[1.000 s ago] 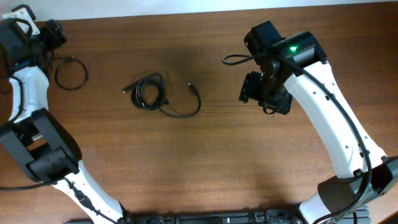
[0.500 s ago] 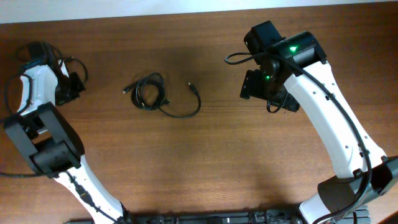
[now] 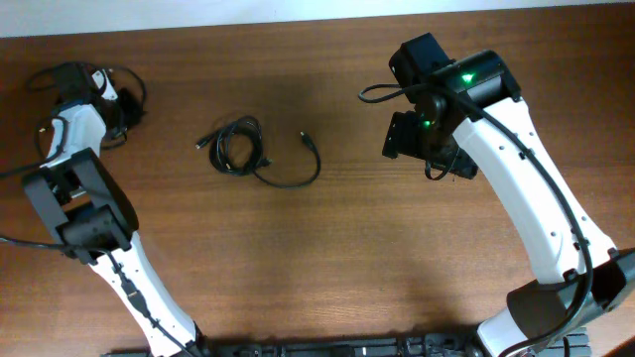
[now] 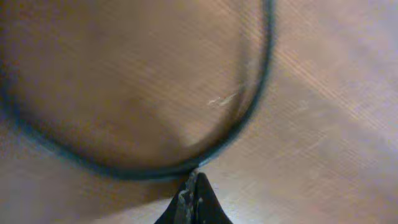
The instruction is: Untangle cables
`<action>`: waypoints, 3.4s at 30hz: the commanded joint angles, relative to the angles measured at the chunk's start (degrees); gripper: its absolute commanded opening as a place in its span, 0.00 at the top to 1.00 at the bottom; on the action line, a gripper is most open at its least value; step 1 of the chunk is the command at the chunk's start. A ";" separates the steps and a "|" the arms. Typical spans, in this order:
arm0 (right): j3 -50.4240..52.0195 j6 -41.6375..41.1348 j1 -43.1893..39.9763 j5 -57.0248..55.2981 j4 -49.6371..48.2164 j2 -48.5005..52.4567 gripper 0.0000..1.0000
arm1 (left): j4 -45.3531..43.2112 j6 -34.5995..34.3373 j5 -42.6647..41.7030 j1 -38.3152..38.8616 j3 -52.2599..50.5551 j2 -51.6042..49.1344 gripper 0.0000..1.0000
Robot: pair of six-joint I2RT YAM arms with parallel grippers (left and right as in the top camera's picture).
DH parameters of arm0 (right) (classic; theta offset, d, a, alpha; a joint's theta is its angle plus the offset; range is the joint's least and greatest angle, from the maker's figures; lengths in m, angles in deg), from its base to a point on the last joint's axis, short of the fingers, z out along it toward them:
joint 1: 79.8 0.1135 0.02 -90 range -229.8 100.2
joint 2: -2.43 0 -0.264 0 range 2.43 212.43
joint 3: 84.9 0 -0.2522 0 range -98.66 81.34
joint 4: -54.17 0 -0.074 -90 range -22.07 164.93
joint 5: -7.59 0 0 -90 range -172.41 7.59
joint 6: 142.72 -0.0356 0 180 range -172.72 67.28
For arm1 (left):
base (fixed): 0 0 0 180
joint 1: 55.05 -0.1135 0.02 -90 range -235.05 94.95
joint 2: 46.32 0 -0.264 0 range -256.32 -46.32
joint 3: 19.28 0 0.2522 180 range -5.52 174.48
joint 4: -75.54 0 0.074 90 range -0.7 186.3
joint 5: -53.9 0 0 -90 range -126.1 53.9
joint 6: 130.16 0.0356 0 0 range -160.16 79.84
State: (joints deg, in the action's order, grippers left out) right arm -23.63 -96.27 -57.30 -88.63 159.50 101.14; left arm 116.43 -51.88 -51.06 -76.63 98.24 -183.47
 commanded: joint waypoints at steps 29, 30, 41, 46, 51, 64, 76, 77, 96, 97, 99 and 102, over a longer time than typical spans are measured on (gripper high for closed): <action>6.91 4.79 -17.11 3.72 -2.51 0.09 0.06 | 23.91 23.85 4.31 22.64 -9.70 15.23 0.43; 7.56 4.79 -17.11 4.31 -2.80 0.09 0.06 | 22.71 23.85 4.31 22.47 -10.40 15.23 0.41; 8.07 4.81 -11.87 7.65 -3.96 0.09 0.06 | 22.25 21.44 1.64 22.16 -9.35 17.79 1.00; 8.07 16.85 -6.91 25.57 -11.08 0.09 0.03 | 20.90 21.40 -28.92 22.18 -4.52 33.33 1.00; 8.04 21.09 -5.64 47.76 -25.86 0.07 0.03 | 22.23 16.68 -32.20 24.57 -4.59 36.87 1.00; 7.96 15.06 -3.02 18.01 -24.00 0.13 0.83 | 18.60 10.95 -44.26 30.40 -4.59 36.89 1.00; 7.96 8.81 -3.02 13.53 -20.41 0.13 0.67 | -3.50 -14.40 -74.29 17.97 -4.33 37.27 1.00; 7.96 10.97 -3.02 17.27 -21.55 0.13 0.66 | -3.50 -14.40 -73.02 18.56 -4.33 37.27 1.00; 8.04 20.61 -3.06 23.30 -26.40 4.02 0.96 | 6.82 -16.94 -56.48 32.13 -4.33 37.27 1.00; 8.04 20.61 -3.30 23.28 -26.34 3.87 0.96 | 7.30 -16.94 -52.02 31.56 -4.33 37.27 1.00; 7.32 14.05 -5.95 14.10 -19.96 3.67 0.96 | 14.58 -16.90 -28.85 29.97 -4.33 37.27 1.00; 7.06 11.39 -9.60 8.90 -14.19 2.19 0.96 | 25.99 -16.90 9.84 29.66 -4.33 37.27 1.00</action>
State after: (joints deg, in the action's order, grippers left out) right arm -17.14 -82.37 -62.70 -68.22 140.40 103.98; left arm 139.52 -68.69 -75.37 -44.24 92.87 -147.58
